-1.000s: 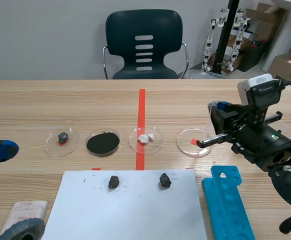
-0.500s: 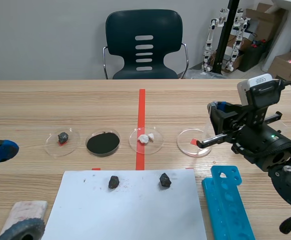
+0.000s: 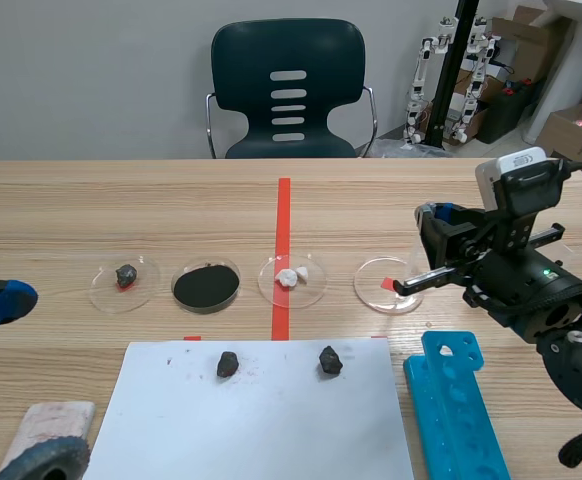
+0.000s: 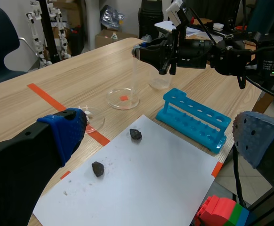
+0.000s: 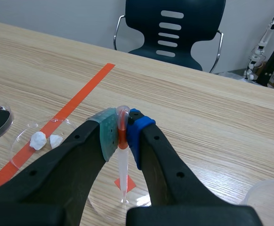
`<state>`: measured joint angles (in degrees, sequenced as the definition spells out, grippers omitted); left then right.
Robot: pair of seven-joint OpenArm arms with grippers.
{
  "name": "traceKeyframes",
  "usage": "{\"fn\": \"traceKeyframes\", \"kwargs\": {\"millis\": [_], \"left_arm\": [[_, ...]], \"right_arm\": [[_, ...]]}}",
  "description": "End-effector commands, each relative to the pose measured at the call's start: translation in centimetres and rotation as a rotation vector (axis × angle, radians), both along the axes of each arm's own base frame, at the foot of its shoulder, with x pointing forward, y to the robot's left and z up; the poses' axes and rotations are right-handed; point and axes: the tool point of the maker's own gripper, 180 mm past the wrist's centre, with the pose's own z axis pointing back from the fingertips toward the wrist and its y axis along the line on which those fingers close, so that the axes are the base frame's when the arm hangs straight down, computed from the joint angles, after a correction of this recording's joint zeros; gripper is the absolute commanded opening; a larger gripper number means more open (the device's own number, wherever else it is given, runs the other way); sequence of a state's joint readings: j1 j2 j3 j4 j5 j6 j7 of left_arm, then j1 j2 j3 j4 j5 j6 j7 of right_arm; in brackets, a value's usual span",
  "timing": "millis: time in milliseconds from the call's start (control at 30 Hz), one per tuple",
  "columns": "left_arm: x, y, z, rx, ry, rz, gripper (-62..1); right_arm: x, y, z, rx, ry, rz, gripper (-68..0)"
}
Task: Draw acid from the petri dish
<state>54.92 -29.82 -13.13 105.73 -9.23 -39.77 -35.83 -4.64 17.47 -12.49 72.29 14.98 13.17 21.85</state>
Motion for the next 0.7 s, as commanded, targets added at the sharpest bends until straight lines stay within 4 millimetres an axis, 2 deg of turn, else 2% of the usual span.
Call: {"fn": "traceKeyframes", "kwargs": {"millis": [0, 667], "left_arm": [[-0.08, -0.22, 0.64, -0.034, -0.006, 0.003, 1.4], [-0.08, -0.22, 0.64, -0.034, -0.006, 0.003, 1.4]], "right_arm": [[0.46, -0.28, 0.87, 0.019, -0.03, -0.006, -61.9], [0.46, -0.25, 0.82, 0.013, -0.029, -0.004, -60.9]]}}
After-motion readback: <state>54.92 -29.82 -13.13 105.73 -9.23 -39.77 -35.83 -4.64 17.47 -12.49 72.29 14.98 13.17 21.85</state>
